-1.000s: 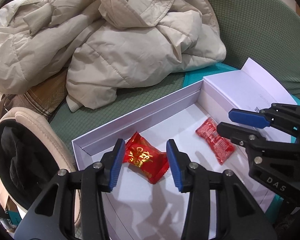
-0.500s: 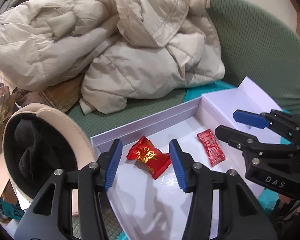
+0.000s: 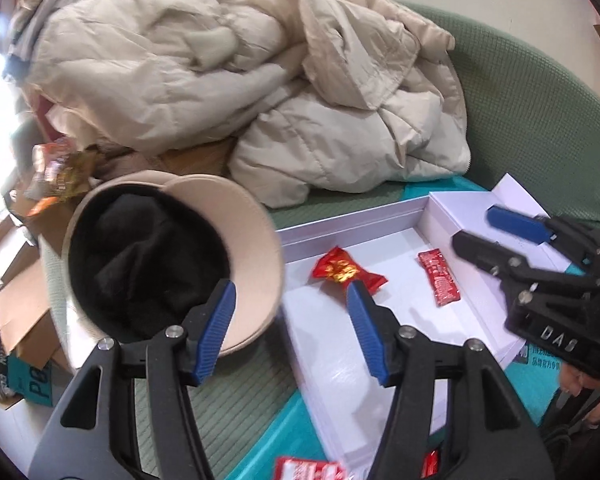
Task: Organize objects
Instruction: 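Withdraw both grippers from the box back toward the snack pile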
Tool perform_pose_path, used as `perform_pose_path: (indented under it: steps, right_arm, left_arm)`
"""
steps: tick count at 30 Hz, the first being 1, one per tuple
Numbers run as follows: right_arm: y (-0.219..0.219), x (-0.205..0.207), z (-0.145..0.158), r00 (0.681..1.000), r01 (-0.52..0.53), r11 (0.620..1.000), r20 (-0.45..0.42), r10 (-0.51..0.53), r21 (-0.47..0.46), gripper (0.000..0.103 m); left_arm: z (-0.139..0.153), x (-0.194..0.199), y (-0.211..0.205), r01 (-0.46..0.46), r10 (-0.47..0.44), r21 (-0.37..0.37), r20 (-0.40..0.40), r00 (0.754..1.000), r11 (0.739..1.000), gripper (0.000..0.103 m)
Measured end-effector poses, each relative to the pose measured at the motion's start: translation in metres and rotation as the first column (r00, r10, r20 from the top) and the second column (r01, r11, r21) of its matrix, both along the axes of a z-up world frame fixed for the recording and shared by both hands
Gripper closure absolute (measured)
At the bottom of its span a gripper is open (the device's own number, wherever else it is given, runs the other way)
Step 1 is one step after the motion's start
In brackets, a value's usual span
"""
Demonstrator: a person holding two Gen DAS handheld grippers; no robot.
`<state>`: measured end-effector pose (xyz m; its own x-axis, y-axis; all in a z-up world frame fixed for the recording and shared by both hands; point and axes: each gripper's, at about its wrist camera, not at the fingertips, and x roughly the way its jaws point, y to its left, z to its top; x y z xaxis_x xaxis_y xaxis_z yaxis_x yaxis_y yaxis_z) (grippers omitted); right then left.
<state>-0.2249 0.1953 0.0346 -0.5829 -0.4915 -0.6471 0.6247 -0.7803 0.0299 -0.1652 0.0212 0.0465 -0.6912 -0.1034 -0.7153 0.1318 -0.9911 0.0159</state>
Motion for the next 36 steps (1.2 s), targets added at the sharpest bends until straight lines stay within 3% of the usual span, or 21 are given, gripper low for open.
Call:
perform_pose_path:
  steps: [3,9,15,18,24,36]
  right_arm:
    - [-0.006,0.015,0.013,1.0,0.006,1.0,-0.005,-0.006,0.011,0.049]
    - [-0.018,0.047,0.029,0.999,-0.035,0.997,0.002,0.035,0.062,0.049]
    - [-0.016,0.08,0.051,1.0,-0.019,0.999,-0.016,0.02,0.038,0.049]
    - [-0.015,0.093,0.057,1.0,0.009,0.999,-0.022,-0.008,0.037,0.049]
    - [-0.012,0.119,0.057,0.999,0.039,0.999,-0.002,-0.039,0.036,0.046]
    - [-0.006,0.162,0.037,0.991,0.114,0.993,0.066,-0.116,0.042,0.046]
  left_arm:
    - [0.01,0.022,-0.006,-0.02,0.02,-0.023,-0.02,1.0,1.0,0.046]
    - [0.034,0.053,-0.02,-0.061,0.062,0.032,-0.051,0.997,0.998,0.046]
    - [0.052,0.085,-0.025,-0.036,0.041,0.062,-0.081,0.996,0.997,0.045]
    - [0.059,0.099,-0.023,-0.027,0.03,0.033,-0.09,0.995,0.999,0.041]
    - [0.064,0.124,-0.028,0.009,-0.006,0.023,-0.122,0.993,1.0,0.037]
    - [0.046,0.159,-0.031,0.061,-0.057,0.047,-0.084,0.995,0.997,0.037]
